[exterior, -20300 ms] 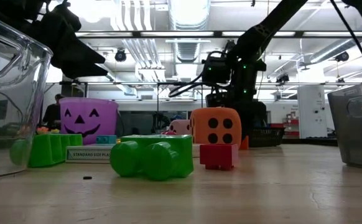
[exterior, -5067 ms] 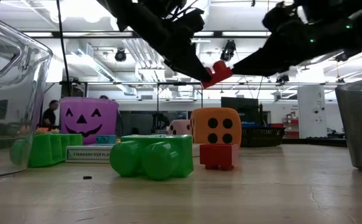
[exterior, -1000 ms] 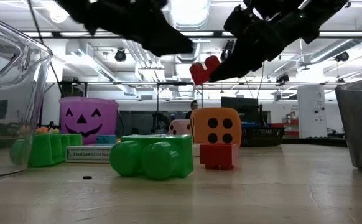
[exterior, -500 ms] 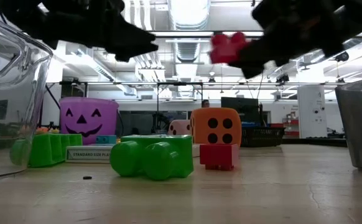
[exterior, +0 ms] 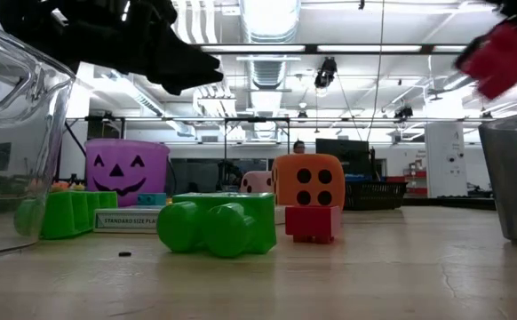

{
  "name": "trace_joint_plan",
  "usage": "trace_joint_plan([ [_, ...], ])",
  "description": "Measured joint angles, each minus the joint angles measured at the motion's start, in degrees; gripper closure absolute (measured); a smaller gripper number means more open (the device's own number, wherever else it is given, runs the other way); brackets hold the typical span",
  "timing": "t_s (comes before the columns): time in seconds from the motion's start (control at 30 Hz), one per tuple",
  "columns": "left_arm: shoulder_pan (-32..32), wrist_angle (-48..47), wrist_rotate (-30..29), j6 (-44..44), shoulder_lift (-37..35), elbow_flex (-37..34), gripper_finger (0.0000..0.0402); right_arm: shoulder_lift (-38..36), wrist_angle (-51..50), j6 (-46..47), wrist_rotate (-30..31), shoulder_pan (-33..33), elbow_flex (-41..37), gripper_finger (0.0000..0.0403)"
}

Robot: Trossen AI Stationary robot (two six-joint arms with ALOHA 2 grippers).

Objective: Pick & Place Toys
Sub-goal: Put the red game piece into the black bin, then put the green game piece into the black bin

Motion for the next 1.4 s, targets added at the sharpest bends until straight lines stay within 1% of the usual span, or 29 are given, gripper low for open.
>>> trace_joint_plan([
  [0.13,0.0,-0.02,-1.05,0.0,0.0,0.0,0.0138,2.38,-4.56,9.83,0.5,5.89,1.33,0.028],
  [0.23,0.0,-0.04,-1.36,0.0,0.0,0.0,0.0138,5.67,-5.13,13.88,0.62,8.69,1.23,0.028],
  [0.4,-0.02,-0.04,-1.49,0.16,0.0,0.0,0.0138,12.14,-5.33,15.5,0.57,10.49,1.45,0.028],
  [0.67,-0.02,-0.06,-1.97,0.24,0.0,0.0,0.0137,19.62,-5.11,16.35,-1.09,10.84,5.77,0.0279],
  [0.7,-0.02,-0.09,-1.97,0.24,0.0,0.0,0.0137,20.26,-5.05,16.71,-1.07,10.84,6.32,0.0267],
  [0.73,-0.02,-0.16,-1.99,0.3,0.0,0.0,0.0137,20.91,-5.09,16.99,-0.97,10.84,6.86,0.0246],
  [0.87,-0.02,-0.41,-2.4,0.42,0.0,0.0,0.0137,23.03,-5.53,17.24,-0.54,10.82,8.94,0.0138],
  [0.93,0.0,-0.43,-2.43,0.42,0.0,0.0,0.0138,23.81,-5.73,17.28,-0.54,10.82,9.68,0.0094],
  [1.03,0.02,-0.43,-2.43,0.42,0.0,0.0,0.0138,24.63,-5.72,17.58,-0.44,10.82,10.52,0.0052],
  [1.1,0.02,-0.44,-2.58,0.42,0.0,0.0,0.0138,24.98,-6.2,18.17,-0.42,10.82,10.67,0.0041],
  [1.23,0.0,-0.43,-2.59,0.42,0.0,0.0,0.0138,24.66,-6.64,18.33,0.63,10.84,10.7,0.0039],
  [1.33,0.0,-0.4,-2.59,0.41,0.0,0.0,0.0138,22.08,-5.52,17.9,4.14,11.21,10.7,0.005],
  [1.4,0.0,-0.41,-2.6,0.39,0.0,0.0,0.0138,19.68,-4.23,16.35,8.44,11.66,10.7,0.0062],
])
